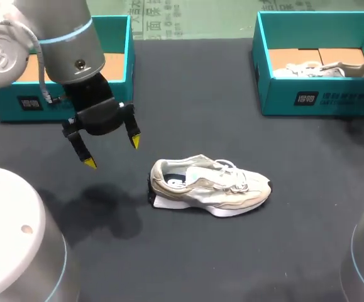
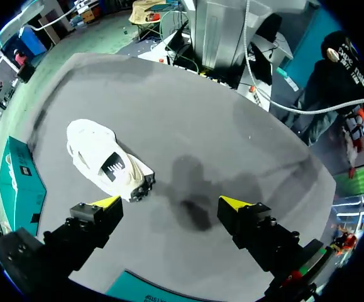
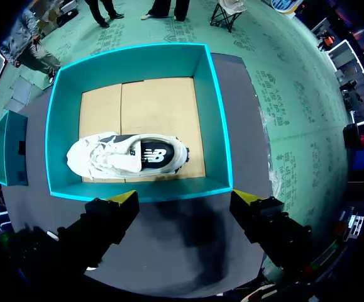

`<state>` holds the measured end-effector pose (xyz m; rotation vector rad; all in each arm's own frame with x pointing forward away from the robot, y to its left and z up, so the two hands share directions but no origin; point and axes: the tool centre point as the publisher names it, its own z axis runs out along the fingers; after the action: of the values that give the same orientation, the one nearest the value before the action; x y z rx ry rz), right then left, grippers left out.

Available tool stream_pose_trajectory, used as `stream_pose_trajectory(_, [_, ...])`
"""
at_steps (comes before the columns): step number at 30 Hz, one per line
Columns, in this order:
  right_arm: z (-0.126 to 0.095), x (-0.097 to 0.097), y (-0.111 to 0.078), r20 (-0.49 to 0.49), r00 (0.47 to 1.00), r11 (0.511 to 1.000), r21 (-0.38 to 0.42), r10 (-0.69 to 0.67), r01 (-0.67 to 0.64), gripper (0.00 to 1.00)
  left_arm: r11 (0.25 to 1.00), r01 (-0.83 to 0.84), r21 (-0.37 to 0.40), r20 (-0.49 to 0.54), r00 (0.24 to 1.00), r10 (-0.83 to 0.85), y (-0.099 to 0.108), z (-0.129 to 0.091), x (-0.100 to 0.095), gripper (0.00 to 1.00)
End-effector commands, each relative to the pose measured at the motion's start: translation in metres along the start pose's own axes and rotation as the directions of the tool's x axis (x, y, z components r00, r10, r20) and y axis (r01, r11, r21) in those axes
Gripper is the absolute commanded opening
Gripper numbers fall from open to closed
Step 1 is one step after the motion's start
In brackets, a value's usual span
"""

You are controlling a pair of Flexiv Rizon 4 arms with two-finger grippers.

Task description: Take the shoe out of the shoebox, open the shoe tongue, remove and reinsert the insole, then place the shoe into the shoebox

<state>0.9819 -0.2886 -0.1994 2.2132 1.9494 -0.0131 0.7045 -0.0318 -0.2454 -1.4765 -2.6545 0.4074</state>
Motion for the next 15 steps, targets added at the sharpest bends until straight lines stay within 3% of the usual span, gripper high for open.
stream_pose_trajectory(1, [-0.0003, -0.0002, -0.0008, 0.001, 1.0, 1.0, -0.001, 0.0, 0.0, 1.0, 0.893, 0.351, 0.281, 0.068, 0.921, -0.383, 0.01, 0.0042, 0.0124, 1.0])
stream_pose_trajectory(3, [-0.0003, -0.0002, -0.0008, 0.001, 1.0, 1.0, -0.001, 0.0, 0.0, 1.0, 0.833, 0.379, 0.403, 0.047, 0.9, -0.433, 0.01, 0.0014, 0.0191, 1.0])
stream_pose_trajectory(4, [-0.0003, -0.0002, -0.0008, 0.001, 1.0, 1.0, -0.001, 0.0, 0.0, 1.0, 0.794, 0.464, 0.393, 0.035, 0.855, -0.517, 0.0117, 0.0002, 0.0208, 1.0])
stream_pose_trajectory(15, [-0.0003, -0.0002, -0.0008, 0.001, 1.0, 1.0, -0.001, 0.0, 0.0, 1.0, 0.794, 0.464, 0.393, 0.035, 0.855, -0.517, 0.0117, 0.0002, 0.0208, 1.0])
